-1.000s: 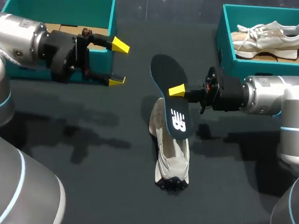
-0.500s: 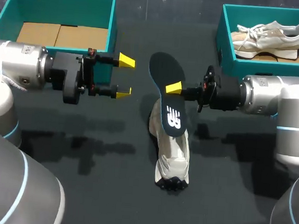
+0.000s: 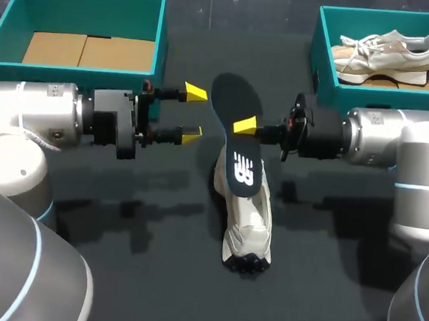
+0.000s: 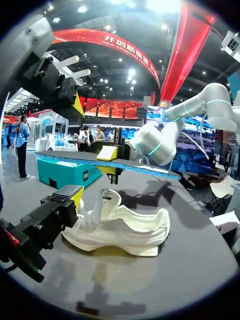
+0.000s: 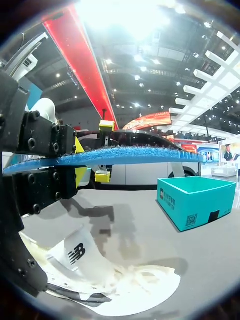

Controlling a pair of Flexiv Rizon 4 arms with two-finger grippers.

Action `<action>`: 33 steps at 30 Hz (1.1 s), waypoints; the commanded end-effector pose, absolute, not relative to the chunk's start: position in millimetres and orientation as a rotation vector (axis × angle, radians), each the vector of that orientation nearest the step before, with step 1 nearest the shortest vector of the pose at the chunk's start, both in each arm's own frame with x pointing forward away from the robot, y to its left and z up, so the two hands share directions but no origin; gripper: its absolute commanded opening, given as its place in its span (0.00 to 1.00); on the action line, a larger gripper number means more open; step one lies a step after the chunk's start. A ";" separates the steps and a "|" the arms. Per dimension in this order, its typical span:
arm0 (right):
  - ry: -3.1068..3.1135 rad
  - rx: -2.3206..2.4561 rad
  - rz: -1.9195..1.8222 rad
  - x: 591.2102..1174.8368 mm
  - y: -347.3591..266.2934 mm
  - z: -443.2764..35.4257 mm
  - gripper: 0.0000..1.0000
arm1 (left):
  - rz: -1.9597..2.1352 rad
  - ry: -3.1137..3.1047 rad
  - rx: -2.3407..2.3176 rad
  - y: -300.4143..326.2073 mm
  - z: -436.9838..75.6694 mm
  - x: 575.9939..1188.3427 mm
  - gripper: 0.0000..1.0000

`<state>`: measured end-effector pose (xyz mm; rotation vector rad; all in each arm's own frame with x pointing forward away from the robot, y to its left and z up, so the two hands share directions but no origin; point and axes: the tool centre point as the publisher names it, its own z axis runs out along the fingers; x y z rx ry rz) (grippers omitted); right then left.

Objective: Take the shoe out of the shoebox, open the shoe tongue, remove and reinsert the insole, then place the shoe into the shoebox

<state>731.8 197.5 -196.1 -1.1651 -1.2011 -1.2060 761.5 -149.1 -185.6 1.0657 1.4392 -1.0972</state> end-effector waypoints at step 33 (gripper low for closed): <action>-1.186 -1.162 -1.192 726.9 219.8 -194.6 0.00 | -1.075 1.389 1.045 -198.6 -202.5 779.2 0.31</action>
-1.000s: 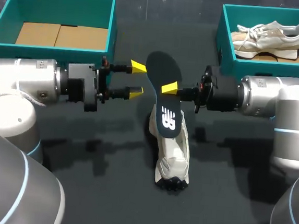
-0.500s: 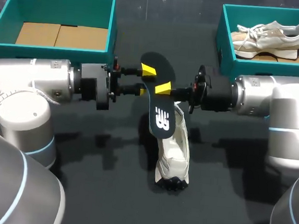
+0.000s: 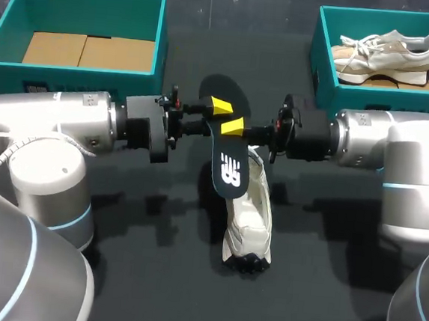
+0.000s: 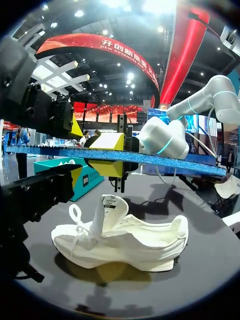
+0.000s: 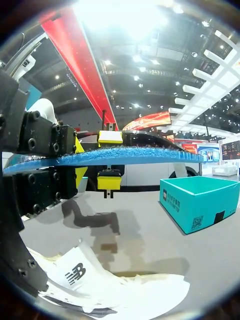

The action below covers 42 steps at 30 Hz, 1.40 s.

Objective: Take the shoe out of the shoebox, open the shoe tongue, remove and reinsert the insole, then place the shoe into the shoebox

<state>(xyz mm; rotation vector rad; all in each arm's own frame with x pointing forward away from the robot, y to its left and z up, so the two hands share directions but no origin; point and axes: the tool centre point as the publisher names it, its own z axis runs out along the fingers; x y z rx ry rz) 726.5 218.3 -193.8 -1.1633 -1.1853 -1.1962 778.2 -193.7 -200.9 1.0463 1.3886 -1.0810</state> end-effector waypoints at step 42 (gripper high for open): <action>-1.249 -1.082 -1.279 724.4 152.6 -192.4 1.00 | -1.064 1.375 1.081 -168.9 -194.1 756.5 0.00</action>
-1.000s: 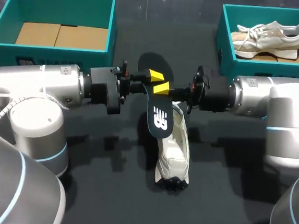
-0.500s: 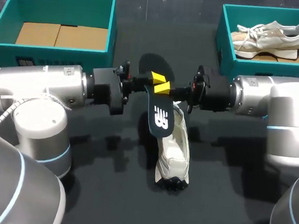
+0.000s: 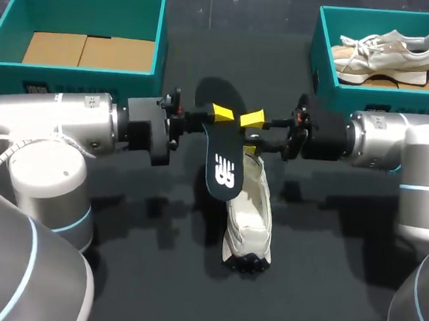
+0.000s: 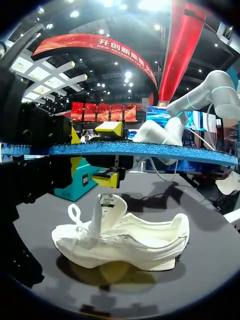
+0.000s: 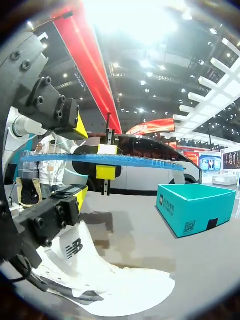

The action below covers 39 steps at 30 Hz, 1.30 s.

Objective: Take the shoe out of the shoebox, open the shoe tongue, remove and reinsert the insole, then place the shoe into the shoebox

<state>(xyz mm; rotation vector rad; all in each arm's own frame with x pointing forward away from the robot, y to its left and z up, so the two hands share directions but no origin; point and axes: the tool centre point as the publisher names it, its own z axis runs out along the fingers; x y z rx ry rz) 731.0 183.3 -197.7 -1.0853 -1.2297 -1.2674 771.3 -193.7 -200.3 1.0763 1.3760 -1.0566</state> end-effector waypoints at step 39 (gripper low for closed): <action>-1.663 -0.862 -1.380 720.5 103.0 -197.7 1.00 | -1.296 1.537 1.078 -119.7 -184.3 696.9 0.00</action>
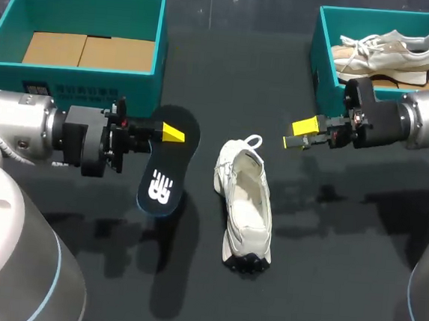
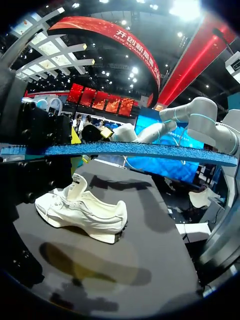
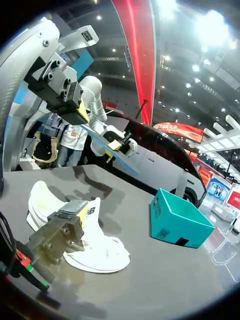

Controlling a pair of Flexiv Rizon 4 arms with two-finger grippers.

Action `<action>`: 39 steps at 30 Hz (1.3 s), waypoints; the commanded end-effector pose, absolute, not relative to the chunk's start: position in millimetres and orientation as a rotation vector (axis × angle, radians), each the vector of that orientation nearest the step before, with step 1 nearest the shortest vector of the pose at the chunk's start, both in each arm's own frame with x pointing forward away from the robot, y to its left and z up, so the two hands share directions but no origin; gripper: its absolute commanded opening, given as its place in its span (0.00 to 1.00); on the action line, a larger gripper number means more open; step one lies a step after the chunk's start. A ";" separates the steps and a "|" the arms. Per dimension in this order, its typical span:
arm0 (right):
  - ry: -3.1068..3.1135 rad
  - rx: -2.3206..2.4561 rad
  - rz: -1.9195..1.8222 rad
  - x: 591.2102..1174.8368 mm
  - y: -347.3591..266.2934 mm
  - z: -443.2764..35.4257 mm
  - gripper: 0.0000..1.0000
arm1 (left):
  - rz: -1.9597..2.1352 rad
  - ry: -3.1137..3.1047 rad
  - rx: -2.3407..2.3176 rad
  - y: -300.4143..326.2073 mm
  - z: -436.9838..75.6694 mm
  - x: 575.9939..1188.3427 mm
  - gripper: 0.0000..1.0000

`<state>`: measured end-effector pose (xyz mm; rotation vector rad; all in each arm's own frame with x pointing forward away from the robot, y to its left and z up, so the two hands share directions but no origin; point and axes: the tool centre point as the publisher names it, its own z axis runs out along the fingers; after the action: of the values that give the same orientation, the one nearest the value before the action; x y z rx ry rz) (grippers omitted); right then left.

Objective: Take the shoe out of the shoebox, open the shoe tongue, remove and reinsert the insole, then place the shoe into the shoebox

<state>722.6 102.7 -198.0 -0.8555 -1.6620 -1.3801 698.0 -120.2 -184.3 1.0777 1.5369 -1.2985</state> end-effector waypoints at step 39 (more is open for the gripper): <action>-2.532 -0.443 -1.123 671.6 32.6 -252.0 1.00 | -1.881 1.791 0.824 -148.5 -187.4 623.4 0.00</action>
<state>679.1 32.1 -254.9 -0.3933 -2.4885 -1.1433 623.8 -149.5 -186.7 0.8250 1.7941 -1.8813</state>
